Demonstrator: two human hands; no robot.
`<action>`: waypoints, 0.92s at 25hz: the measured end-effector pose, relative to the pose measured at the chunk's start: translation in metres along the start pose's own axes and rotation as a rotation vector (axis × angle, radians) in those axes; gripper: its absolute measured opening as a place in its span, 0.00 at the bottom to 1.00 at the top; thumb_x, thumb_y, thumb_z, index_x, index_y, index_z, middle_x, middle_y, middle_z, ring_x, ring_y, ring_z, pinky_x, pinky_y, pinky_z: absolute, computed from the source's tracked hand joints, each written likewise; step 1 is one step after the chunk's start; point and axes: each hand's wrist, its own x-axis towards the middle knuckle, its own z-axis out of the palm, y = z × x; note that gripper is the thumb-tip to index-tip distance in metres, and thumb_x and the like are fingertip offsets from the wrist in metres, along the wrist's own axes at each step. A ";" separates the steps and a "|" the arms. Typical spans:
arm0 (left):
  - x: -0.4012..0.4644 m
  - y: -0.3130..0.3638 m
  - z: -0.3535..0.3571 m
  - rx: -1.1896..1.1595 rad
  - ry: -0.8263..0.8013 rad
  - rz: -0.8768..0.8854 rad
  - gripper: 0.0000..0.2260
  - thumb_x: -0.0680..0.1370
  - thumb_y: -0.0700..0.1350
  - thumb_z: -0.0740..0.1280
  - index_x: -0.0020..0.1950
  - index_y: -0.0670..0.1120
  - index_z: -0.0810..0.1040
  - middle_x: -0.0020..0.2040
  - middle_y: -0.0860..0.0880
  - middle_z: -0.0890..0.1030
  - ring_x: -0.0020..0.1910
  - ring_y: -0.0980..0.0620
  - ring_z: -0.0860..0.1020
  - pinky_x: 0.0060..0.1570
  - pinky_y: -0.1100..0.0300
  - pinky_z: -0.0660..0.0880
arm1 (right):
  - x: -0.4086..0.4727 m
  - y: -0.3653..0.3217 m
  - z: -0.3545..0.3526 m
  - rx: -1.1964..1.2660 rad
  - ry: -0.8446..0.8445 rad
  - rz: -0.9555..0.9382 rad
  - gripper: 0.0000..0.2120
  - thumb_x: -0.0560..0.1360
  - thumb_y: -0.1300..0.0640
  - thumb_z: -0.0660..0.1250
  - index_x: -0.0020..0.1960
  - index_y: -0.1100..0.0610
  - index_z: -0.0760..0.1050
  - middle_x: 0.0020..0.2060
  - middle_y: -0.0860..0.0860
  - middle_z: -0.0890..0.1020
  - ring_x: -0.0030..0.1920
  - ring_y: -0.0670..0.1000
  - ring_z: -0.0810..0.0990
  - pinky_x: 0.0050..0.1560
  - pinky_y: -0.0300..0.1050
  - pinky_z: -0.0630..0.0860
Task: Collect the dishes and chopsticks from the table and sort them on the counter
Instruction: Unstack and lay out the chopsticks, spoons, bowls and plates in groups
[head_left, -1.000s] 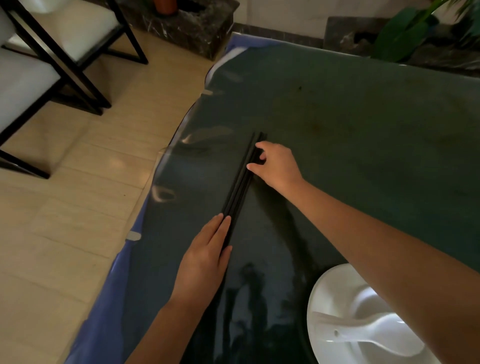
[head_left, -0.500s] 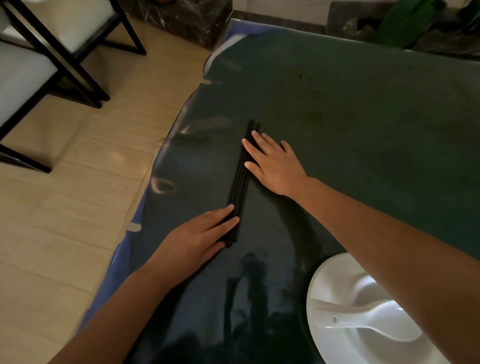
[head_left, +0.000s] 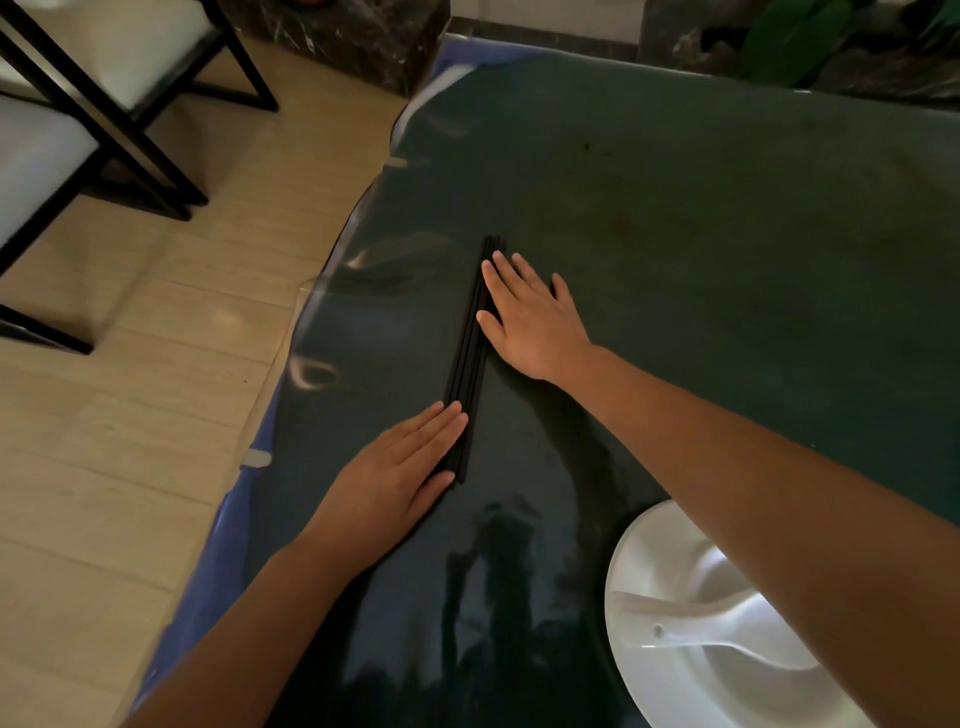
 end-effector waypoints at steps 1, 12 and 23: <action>-0.001 0.000 0.001 -0.003 0.004 -0.013 0.22 0.77 0.48 0.57 0.68 0.41 0.70 0.69 0.45 0.71 0.69 0.49 0.66 0.67 0.58 0.64 | -0.001 -0.002 0.001 0.010 0.006 0.015 0.29 0.80 0.45 0.47 0.76 0.55 0.43 0.77 0.50 0.46 0.76 0.50 0.43 0.74 0.59 0.47; -0.004 0.007 0.005 0.025 -0.114 -0.066 0.27 0.77 0.56 0.52 0.74 0.47 0.57 0.76 0.49 0.54 0.75 0.51 0.50 0.72 0.50 0.54 | -0.017 -0.009 -0.018 0.172 0.091 0.035 0.26 0.80 0.51 0.52 0.75 0.57 0.51 0.76 0.54 0.53 0.76 0.52 0.50 0.74 0.53 0.51; -0.009 0.150 -0.039 -0.699 -0.031 -0.520 0.19 0.70 0.57 0.60 0.59 0.55 0.77 0.50 0.63 0.80 0.50 0.69 0.76 0.48 0.75 0.70 | -0.252 0.072 -0.099 0.436 -0.101 0.095 0.11 0.72 0.58 0.69 0.53 0.49 0.79 0.45 0.43 0.82 0.44 0.37 0.79 0.47 0.35 0.77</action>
